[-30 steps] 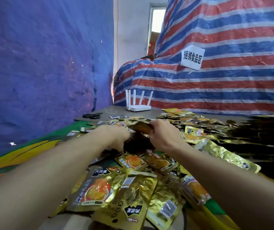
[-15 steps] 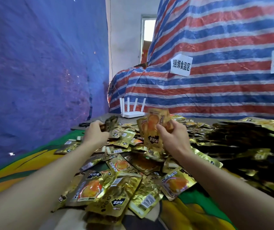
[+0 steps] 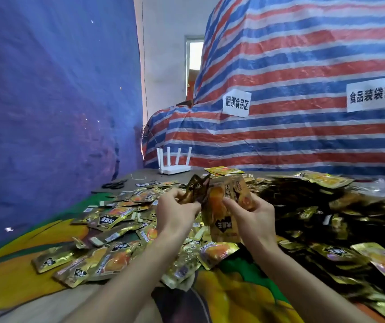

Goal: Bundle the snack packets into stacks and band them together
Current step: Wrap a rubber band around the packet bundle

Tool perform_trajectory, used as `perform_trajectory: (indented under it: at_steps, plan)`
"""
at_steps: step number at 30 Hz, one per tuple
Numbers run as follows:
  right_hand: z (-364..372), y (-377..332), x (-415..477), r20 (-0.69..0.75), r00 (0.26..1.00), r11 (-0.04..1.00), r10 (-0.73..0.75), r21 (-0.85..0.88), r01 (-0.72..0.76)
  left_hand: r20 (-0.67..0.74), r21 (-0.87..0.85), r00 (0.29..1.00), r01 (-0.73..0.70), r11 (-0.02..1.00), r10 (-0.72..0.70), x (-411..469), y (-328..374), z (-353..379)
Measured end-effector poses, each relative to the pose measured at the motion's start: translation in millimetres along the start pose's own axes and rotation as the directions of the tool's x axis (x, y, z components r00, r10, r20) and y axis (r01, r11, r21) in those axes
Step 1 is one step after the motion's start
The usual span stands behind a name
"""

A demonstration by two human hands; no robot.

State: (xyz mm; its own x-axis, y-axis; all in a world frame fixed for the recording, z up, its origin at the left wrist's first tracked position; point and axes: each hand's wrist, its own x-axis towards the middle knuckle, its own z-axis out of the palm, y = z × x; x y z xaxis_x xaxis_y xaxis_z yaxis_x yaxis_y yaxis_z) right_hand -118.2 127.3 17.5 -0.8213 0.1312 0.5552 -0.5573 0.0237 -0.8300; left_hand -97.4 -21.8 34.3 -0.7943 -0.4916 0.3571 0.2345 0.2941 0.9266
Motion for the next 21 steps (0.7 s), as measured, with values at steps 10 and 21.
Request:
perform_trajectory:
  at_steps: [10, 21]
  plan:
    - [-12, 15, -23, 0.041, 0.998, 0.997, 0.045, 0.065, -0.048, 0.253, -0.034, 0.965, -0.070, 0.997, 0.077, -54, -34, 56]
    - [8, 27, -35, 0.291, 0.919, 0.927, 0.265, 0.185, -0.326, 0.484, -0.398, 0.875, 0.184, 0.899, 0.035, -41, -48, 42]
